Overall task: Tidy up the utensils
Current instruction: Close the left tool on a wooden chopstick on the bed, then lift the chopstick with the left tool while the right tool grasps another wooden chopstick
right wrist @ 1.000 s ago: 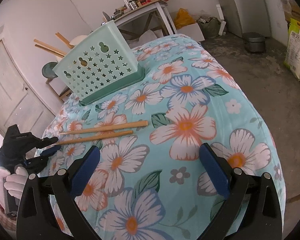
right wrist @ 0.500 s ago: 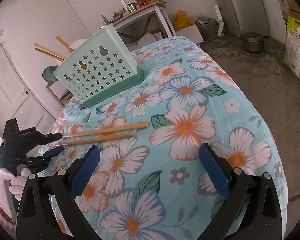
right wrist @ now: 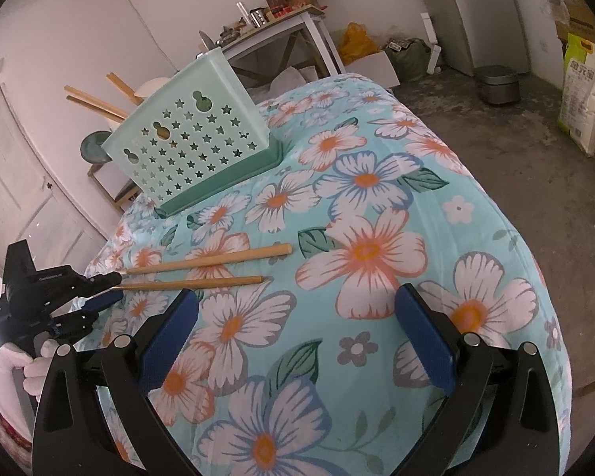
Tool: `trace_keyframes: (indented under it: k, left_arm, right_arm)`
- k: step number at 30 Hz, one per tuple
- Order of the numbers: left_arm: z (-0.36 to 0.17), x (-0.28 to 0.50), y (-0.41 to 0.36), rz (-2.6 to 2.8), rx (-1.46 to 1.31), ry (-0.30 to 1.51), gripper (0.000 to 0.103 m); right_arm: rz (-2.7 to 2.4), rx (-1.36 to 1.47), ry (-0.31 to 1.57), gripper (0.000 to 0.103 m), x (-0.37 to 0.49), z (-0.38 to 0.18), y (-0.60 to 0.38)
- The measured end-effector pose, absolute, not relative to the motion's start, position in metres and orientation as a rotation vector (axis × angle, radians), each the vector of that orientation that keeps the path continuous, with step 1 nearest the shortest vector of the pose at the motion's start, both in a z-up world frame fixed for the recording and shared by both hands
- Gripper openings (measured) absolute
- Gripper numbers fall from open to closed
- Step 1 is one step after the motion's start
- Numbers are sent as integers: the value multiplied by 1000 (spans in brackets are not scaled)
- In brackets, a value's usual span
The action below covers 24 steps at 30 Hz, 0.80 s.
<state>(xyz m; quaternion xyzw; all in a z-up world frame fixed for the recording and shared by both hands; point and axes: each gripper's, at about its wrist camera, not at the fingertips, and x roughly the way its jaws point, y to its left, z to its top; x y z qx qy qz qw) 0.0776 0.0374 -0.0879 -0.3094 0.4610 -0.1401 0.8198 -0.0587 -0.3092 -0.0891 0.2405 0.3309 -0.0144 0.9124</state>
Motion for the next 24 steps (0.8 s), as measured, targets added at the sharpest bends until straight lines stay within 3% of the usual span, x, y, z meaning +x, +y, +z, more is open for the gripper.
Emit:
trace_keyframes:
  k: [12,19,24]
  left_arm:
    - [-72,63,56,-310,-529,838,21]
    - [-71,55,63,-326,-501,804,22]
    - [-78,56,65,-328,-521,818,22]
  right_arm:
    - [-36,450,748,96,-54,-82,-308]
    - [26,267,620,71,-46,-28,-290]
    - [232,55,667,56,-3,-8,-233]
